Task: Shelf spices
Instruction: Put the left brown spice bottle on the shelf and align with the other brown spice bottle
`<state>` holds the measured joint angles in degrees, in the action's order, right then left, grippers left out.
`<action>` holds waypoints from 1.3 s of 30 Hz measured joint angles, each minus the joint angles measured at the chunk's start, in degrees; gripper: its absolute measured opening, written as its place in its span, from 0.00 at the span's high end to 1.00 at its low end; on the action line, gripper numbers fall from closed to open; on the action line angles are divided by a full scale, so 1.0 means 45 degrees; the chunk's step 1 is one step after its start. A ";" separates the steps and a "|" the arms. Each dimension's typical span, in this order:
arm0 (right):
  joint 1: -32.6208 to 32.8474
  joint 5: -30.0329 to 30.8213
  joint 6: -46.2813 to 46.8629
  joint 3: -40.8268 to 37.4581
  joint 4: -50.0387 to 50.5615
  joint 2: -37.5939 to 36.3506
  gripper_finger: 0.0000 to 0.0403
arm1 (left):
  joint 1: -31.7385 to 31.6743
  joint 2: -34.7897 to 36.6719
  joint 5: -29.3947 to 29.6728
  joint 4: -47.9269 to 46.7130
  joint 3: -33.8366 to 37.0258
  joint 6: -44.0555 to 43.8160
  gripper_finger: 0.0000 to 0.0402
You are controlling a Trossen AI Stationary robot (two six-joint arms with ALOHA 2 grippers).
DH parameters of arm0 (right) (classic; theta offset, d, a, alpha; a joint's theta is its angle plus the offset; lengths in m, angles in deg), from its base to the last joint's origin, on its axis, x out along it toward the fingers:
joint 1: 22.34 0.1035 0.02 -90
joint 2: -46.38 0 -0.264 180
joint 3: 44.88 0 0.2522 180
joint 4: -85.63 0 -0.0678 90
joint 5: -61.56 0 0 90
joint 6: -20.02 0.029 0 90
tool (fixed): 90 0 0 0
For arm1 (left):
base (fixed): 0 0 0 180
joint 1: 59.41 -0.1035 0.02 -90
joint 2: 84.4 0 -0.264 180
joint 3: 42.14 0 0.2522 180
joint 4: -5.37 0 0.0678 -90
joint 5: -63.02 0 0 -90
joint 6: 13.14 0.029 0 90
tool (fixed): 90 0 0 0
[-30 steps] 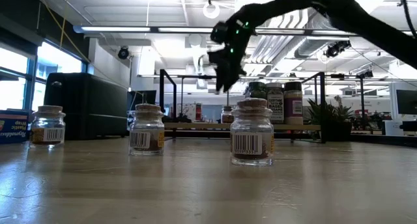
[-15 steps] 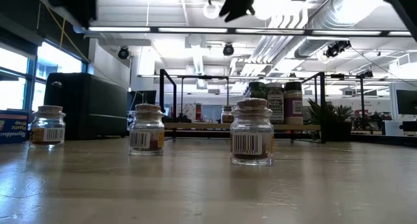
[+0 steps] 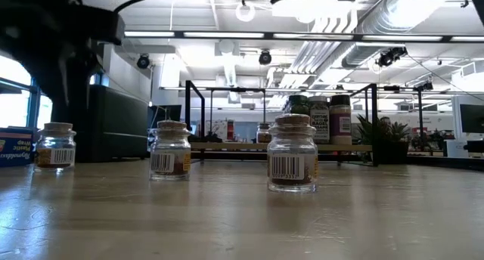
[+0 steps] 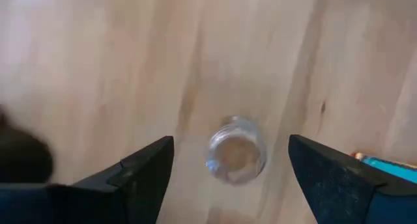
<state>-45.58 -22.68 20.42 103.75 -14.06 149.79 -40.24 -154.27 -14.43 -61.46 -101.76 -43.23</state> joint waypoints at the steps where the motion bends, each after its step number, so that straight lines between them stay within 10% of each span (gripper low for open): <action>1: 0.0285 0.0259 0.0268 0.0000 0.0058 -0.0085 0.44 | 0.0117 0.0016 -0.0009 0.0391 0.0301 0.0158 0.26; 16: 0.4270 0.5316 0.2694 0.0000 0.1474 -0.0675 0.44 | 0.0483 0.0036 -0.0667 0.2752 0.2220 0.0219 0.28; 27: 0.4438 0.5911 0.1661 -0.0010 0.1688 -0.1341 0.44 | -0.0169 -0.0027 -0.1513 0.3452 0.2400 -0.1061 0.58; 39: 0.3812 0.7047 0.0465 0.0005 0.1705 -0.4013 0.44 | -0.2363 -0.0882 -0.1731 0.1588 -0.3297 -0.1561 0.58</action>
<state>-28.43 9.03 22.52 103.78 -6.39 131.73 -50.88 -158.24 -22.22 -54.31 -116.60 -50.26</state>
